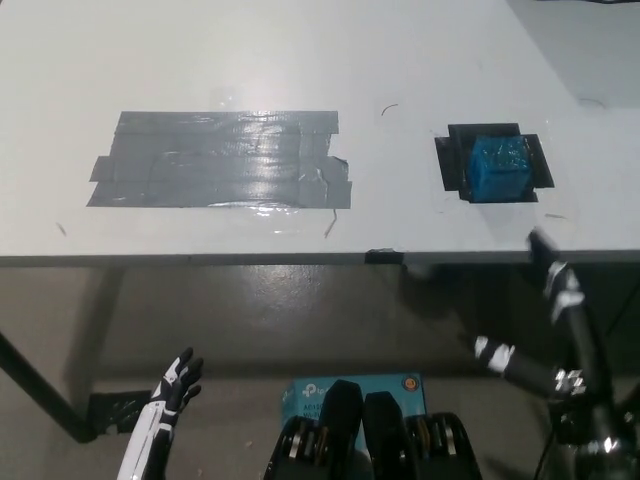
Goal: A rubick's cube is kept in the black marked spot on the table and the robot uses its right arm to pick it up and hands it to a person
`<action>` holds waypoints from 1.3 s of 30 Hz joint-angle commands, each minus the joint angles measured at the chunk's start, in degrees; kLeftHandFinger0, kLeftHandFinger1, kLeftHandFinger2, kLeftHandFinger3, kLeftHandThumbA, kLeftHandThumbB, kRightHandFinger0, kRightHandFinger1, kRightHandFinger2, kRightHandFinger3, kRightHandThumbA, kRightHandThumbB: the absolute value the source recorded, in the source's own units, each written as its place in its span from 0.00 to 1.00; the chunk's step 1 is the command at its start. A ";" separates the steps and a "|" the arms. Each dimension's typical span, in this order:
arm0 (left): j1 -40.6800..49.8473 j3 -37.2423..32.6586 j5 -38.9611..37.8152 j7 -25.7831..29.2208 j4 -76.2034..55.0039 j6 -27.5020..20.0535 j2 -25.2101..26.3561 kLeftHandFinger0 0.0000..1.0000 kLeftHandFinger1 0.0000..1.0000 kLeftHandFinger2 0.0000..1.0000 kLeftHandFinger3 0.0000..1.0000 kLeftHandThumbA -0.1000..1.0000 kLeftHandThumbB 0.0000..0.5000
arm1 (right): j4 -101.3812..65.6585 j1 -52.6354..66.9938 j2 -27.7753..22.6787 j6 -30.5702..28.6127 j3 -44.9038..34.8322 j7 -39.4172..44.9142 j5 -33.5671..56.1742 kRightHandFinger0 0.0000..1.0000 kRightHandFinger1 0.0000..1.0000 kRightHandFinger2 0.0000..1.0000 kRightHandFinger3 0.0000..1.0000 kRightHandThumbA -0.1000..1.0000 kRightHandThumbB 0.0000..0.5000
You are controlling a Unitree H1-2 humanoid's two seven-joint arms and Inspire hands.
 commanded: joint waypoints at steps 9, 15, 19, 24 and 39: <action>-0.31 -0.20 -0.89 -1.30 -0.28 -3.23 0.31 1.00 1.00 1.00 1.00 1.00 0.51 | 12.11 -21.76 1.25 10.73 -6.21 -9.92 -7.41 1.00 1.00 1.00 1.00 1.00 0.79; -0.64 -0.14 -1.69 -1.68 -0.65 -2.99 0.40 1.00 1.00 1.00 1.00 1.00 0.51 | 26.02 -30.54 1.22 8.93 -7.02 -11.76 -5.37 1.00 1.00 1.00 1.00 1.00 0.74; -0.91 -0.10 -1.81 -1.86 -0.61 -2.85 0.49 1.00 1.00 1.00 1.00 1.00 0.53 | 33.34 -34.50 1.46 7.38 -8.01 -12.59 -3.28 1.00 1.00 1.00 1.00 1.00 0.74; -1.37 -0.13 -1.89 -2.12 -0.64 -2.92 0.61 1.00 1.00 1.00 1.00 1.00 0.51 | 44.10 -39.21 1.43 6.92 -8.04 -14.18 -3.23 1.00 1.00 1.00 1.00 1.00 0.82; -1.98 -0.11 -2.10 -2.42 -1.07 -1.46 0.68 1.00 1.00 1.00 1.00 1.00 0.56 | 65.03 -46.34 1.16 2.99 -9.95 -14.70 1.81 1.00 1.00 1.00 1.00 1.00 0.83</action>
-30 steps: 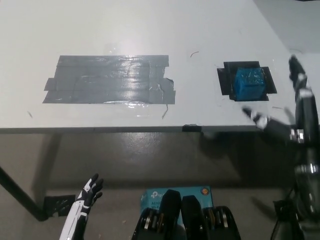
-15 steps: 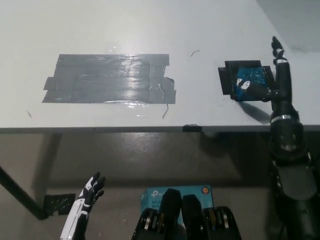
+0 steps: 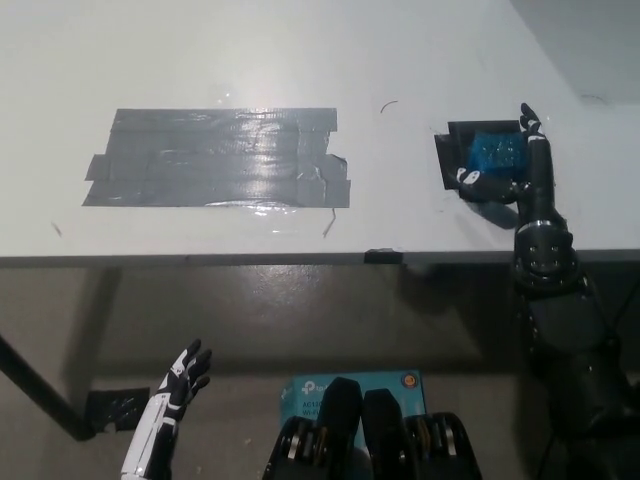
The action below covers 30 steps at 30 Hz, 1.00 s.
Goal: A rubick's cube is kept in the black marked spot on the table and the robot uses its right arm to pick it up and hands it to a person
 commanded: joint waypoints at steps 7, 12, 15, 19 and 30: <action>-1.09 0.09 -0.07 -0.59 -1.07 -1.05 0.80 1.00 1.00 1.00 1.00 1.00 0.54 | 7.36 -4.47 0.06 -3.98 -1.85 0.28 5.72 1.00 1.00 1.00 1.00 1.00 0.79; -1.87 0.08 0.34 -0.39 -1.44 -0.89 0.76 1.00 1.00 1.00 1.00 1.00 0.55 | 8.09 -5.33 -0.29 -3.59 -1.88 0.32 6.70 1.00 1.00 1.00 1.00 1.00 0.82; -2.07 0.10 0.36 -0.46 -1.61 -0.83 0.88 1.00 1.00 1.00 1.00 1.00 0.54 | 7.52 -4.95 -0.21 -3.68 -1.51 0.03 6.62 1.00 1.00 1.00 1.00 1.00 0.83; -2.25 0.21 0.30 -0.46 -1.86 -0.31 0.95 1.00 1.00 1.00 1.00 1.00 0.54 | 5.76 -3.41 0.14 -4.13 -1.15 -0.30 6.77 1.00 1.00 1.00 1.00 1.00 0.83; -2.71 0.18 0.41 -0.57 -2.34 0.24 1.16 1.00 1.00 1.00 1.00 1.00 0.53 | 6.78 -1.07 1.61 -5.56 -0.33 -2.00 6.61 1.00 1.00 1.00 1.00 0.95 0.85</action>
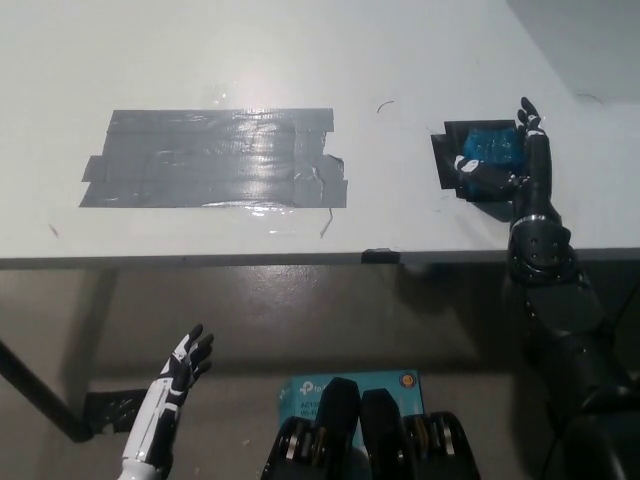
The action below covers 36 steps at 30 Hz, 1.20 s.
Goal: A rubick's cube is kept in the black marked spot on the table and the robot uses its right arm to pick it up and hands it to a person
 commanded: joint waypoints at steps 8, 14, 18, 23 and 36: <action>-1.42 0.08 0.50 -0.49 -1.71 -0.10 1.14 1.00 1.00 1.00 1.00 1.00 0.54 | -3.80 3.21 2.53 6.30 1.80 -4.49 -1.16 1.00 1.00 1.00 1.00 0.36 0.66; -1.46 0.04 0.43 -0.58 -2.11 0.22 1.29 1.00 1.00 1.00 1.00 1.00 0.54 | -3.85 3.99 0.98 13.12 7.20 -5.91 -6.96 0.00 0.20 0.50 0.46 0.00 0.54; -2.08 -0.05 0.67 -0.43 -1.86 0.04 1.32 1.00 1.00 1.00 1.00 1.00 0.54 | -3.32 3.68 -0.26 16.64 10.84 -3.14 -8.63 0.01 0.44 0.84 0.75 0.00 0.47; -2.95 -0.06 0.56 -0.61 -2.13 0.54 1.54 1.00 1.00 1.00 1.00 1.00 0.51 | -2.46 3.21 -1.03 17.53 13.11 -3.24 -9.07 0.09 0.61 0.96 0.83 0.00 0.50; -3.78 -0.06 1.02 -0.38 -1.65 0.67 1.77 1.00 1.00 1.00 1.00 1.00 0.49 | -6.55 4.08 -1.94 13.36 11.27 -3.80 -7.05 0.11 0.58 0.93 0.85 0.00 0.51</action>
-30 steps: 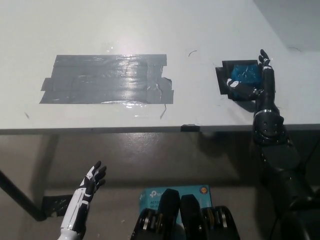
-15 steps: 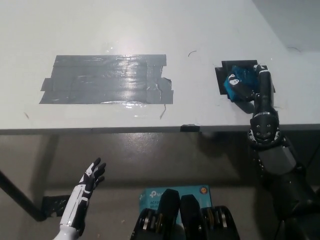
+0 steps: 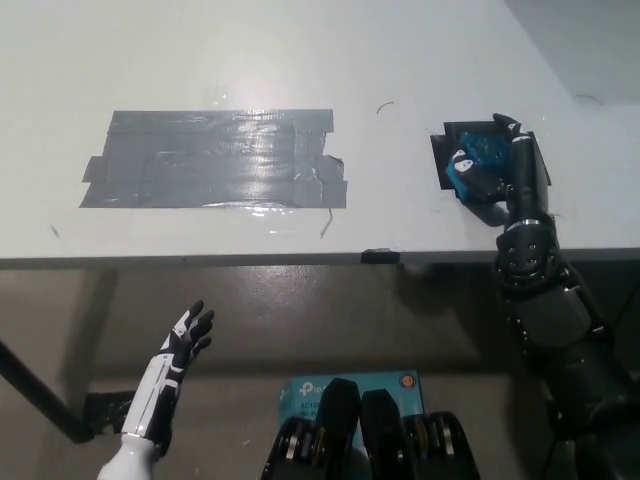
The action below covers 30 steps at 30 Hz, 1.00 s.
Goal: A rubick's cube is kept in the black marked spot on the table and the robot uses its right arm to pick it up and hands it to a person
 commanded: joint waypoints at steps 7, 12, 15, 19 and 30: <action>-0.88 0.10 0.64 -0.49 -1.43 0.37 0.95 1.00 1.00 1.00 1.00 1.00 0.51 | -11.43 2.59 0.22 2.18 -4.65 0.94 3.46 0.00 0.49 0.90 0.83 0.00 0.42; -0.99 0.08 0.84 -0.43 -1.19 0.11 0.91 1.00 1.00 1.00 1.00 1.00 0.51 | -24.76 4.36 0.43 4.54 -5.28 1.90 2.71 0.00 0.43 0.83 0.80 0.00 0.40; -1.01 0.07 0.68 -0.57 -1.32 0.28 0.89 1.00 1.00 1.00 1.00 1.00 0.50 | -32.35 4.70 0.69 6.78 -5.14 2.70 2.24 0.00 0.36 0.79 0.80 0.00 0.38; -1.11 0.07 0.68 -0.60 -1.16 -0.09 0.90 1.00 1.00 1.00 1.00 1.00 0.48 | -40.05 4.90 1.11 10.15 -4.94 4.05 2.33 0.00 0.37 0.82 0.83 0.00 0.37; -0.12 -0.01 1.31 -0.25 -1.83 1.01 0.54 1.00 1.00 1.00 1.00 1.00 0.52 | -48.04 3.81 2.25 13.98 -4.12 5.82 1.47 0.00 0.43 0.87 0.90 0.00 0.36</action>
